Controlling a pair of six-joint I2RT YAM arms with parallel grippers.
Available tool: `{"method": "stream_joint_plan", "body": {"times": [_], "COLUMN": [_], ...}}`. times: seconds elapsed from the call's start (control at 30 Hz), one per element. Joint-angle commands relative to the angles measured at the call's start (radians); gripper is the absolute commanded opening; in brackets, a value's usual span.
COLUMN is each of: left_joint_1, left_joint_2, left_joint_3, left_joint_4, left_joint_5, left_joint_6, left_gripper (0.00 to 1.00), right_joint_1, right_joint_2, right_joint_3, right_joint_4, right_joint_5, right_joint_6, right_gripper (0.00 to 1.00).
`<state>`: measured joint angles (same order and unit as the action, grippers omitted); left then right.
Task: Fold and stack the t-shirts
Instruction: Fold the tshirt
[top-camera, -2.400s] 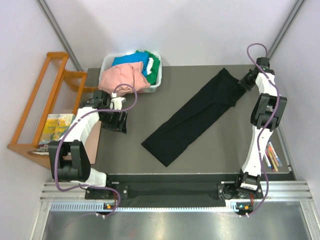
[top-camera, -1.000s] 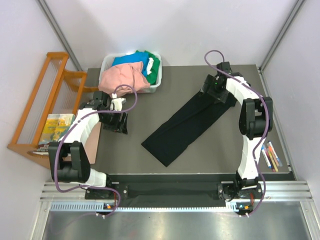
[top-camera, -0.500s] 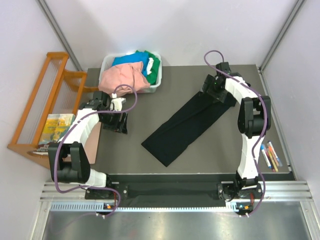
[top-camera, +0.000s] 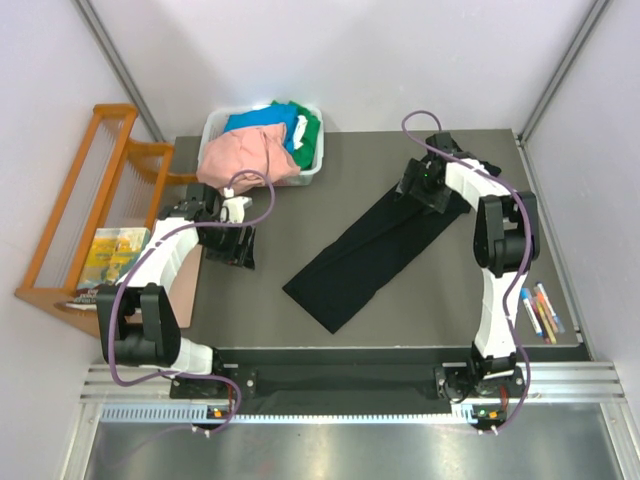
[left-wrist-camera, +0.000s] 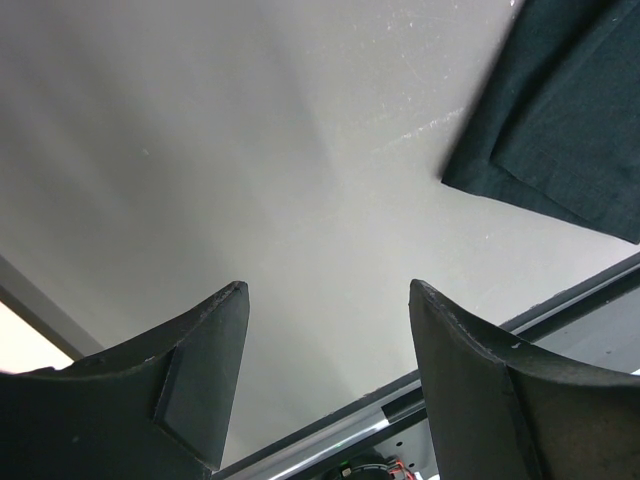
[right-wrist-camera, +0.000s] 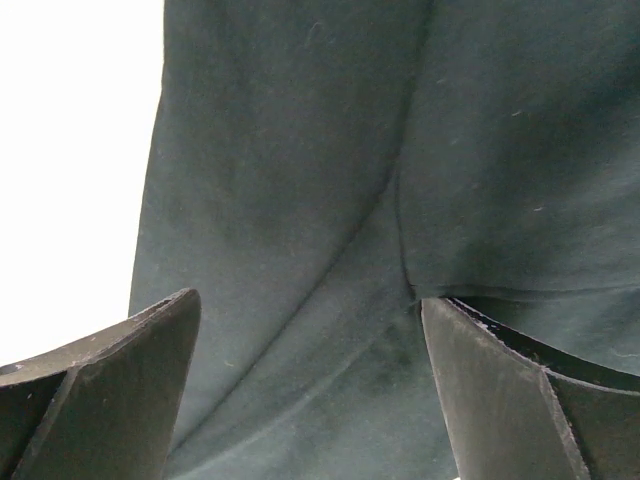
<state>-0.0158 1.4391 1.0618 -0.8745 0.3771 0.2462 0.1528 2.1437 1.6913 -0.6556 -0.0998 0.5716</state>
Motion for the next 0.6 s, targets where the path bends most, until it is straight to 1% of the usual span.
{"method": "stream_joint_plan", "body": {"times": [0.0,0.13,0.33,0.57], "left_joint_1": [0.0,0.001,0.002,0.002], "left_joint_2": [-0.028,-0.026,-0.032,-0.029], "left_joint_3": [-0.01,-0.01,-0.022,-0.029], "left_joint_4": [0.017,0.017,0.017,0.02], "left_joint_5": [0.013,0.017,0.013,0.019], "left_joint_6": [0.019,0.019,0.025,0.025], "left_gripper": [0.7,0.7,0.7,0.7], "right_joint_1": [0.033,0.031,0.03,0.022], "right_joint_2": [-0.074,-0.05,0.015,0.139], "right_joint_3": [-0.016,-0.001,0.093,0.319], "right_joint_4": [0.021,0.024,0.005,-0.071], "right_joint_5": [0.006,0.006,0.011,0.028], "right_joint_6": [0.007,0.008,0.004,-0.012], "right_gripper": [0.92,0.92,0.92,0.92]}}
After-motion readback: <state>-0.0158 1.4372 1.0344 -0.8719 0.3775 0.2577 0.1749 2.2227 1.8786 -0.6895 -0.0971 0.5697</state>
